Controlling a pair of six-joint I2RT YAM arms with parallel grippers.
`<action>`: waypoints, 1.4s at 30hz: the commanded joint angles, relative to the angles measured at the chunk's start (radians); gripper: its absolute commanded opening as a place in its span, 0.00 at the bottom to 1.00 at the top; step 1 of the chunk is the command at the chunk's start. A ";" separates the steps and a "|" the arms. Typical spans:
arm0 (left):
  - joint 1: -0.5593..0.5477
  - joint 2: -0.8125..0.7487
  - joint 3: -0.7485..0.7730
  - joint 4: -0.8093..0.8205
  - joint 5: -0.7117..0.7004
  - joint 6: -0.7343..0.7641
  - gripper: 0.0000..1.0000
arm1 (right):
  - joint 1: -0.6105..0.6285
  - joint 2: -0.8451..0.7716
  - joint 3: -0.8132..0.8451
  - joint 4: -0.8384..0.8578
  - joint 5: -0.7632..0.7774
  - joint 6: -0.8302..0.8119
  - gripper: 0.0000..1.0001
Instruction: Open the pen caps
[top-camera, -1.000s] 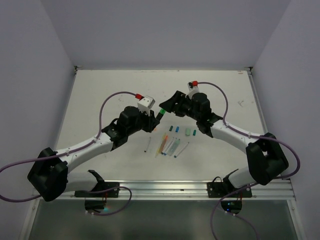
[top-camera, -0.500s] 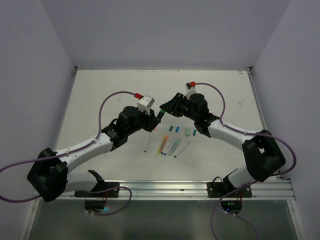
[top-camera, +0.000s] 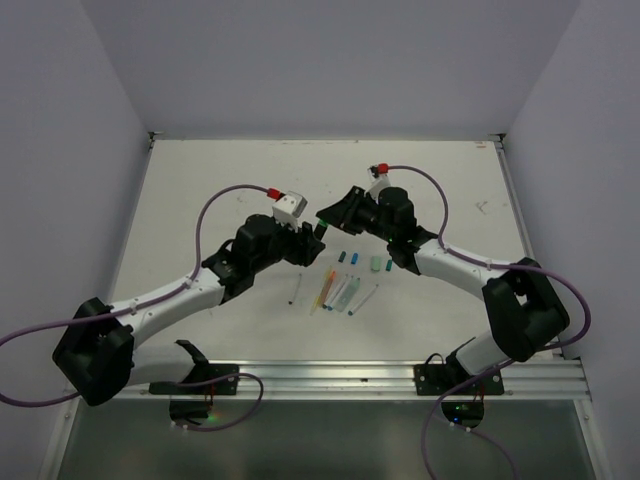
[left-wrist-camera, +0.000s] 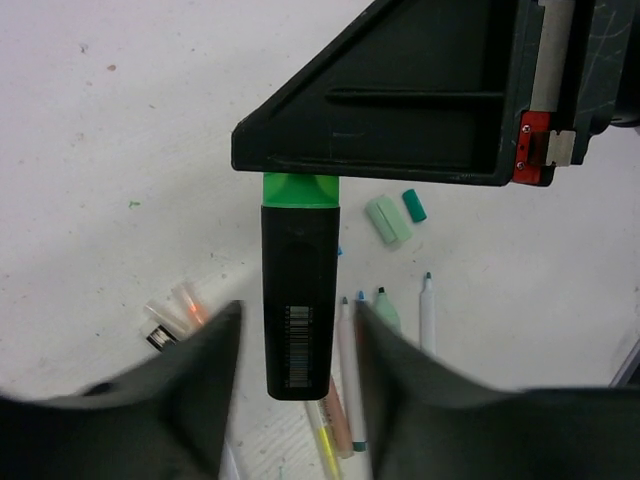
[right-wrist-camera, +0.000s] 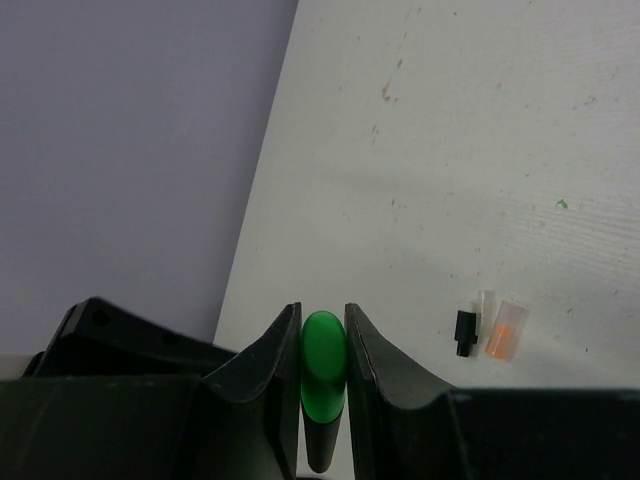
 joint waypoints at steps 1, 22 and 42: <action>-0.007 -0.043 -0.026 0.061 0.005 -0.020 0.61 | 0.006 -0.021 0.019 0.040 -0.051 -0.017 0.00; 0.195 -0.074 -0.144 0.372 0.701 -0.227 0.68 | -0.014 -0.053 -0.027 0.372 -0.456 -0.138 0.00; 0.195 -0.073 -0.192 0.513 0.762 -0.312 0.17 | -0.014 -0.015 -0.042 0.534 -0.516 -0.077 0.00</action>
